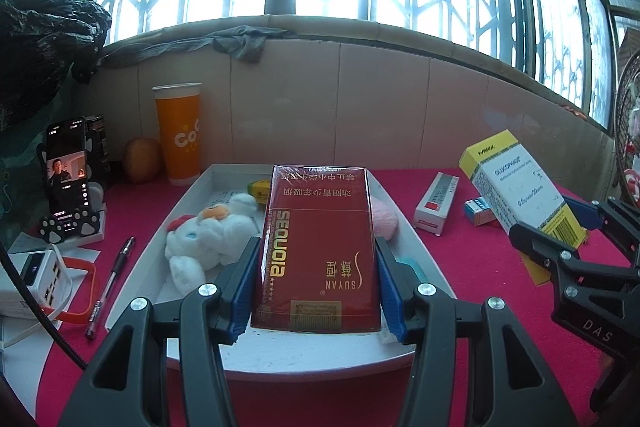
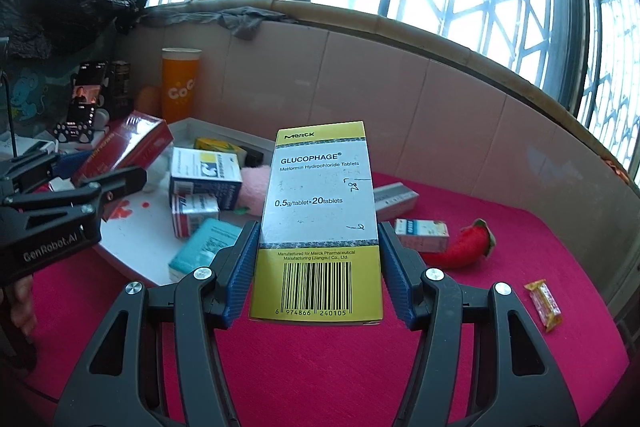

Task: Organize objects
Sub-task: 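Carry the red Sequoia pack and Glucophage box over the white tray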

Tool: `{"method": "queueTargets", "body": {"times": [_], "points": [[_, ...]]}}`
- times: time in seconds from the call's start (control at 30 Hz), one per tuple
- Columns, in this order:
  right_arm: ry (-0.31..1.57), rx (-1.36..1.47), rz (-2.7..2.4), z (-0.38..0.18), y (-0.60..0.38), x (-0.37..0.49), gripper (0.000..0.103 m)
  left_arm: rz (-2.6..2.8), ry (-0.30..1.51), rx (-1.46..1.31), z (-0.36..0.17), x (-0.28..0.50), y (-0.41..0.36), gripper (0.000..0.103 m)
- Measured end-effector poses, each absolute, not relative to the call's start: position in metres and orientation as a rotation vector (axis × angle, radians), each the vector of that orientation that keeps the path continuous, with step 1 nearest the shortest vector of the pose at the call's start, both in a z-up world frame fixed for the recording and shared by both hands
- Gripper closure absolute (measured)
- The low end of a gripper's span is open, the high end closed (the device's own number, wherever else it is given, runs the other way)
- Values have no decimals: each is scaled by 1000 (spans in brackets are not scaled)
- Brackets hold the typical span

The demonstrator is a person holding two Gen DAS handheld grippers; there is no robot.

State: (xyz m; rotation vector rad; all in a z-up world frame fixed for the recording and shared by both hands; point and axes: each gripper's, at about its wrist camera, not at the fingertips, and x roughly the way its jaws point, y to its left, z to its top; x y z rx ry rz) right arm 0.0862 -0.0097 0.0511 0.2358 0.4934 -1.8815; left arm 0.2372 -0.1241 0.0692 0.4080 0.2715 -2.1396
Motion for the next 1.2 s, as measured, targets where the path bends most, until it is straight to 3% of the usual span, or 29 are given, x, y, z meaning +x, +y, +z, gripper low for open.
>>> {"method": "queueTargets", "body": {"times": [0.63,0.93,1.2], "points": [[430,302,-1762,85,-51,99,45,-2095,409,380,94,266,-166,50],[411,468,-1642,88,-91,97,45,-2097,587,403,118,267,-218,49],[382,692,-1571,82,-158,78,45,-2083,900,489,104,249,-282,49]]}}
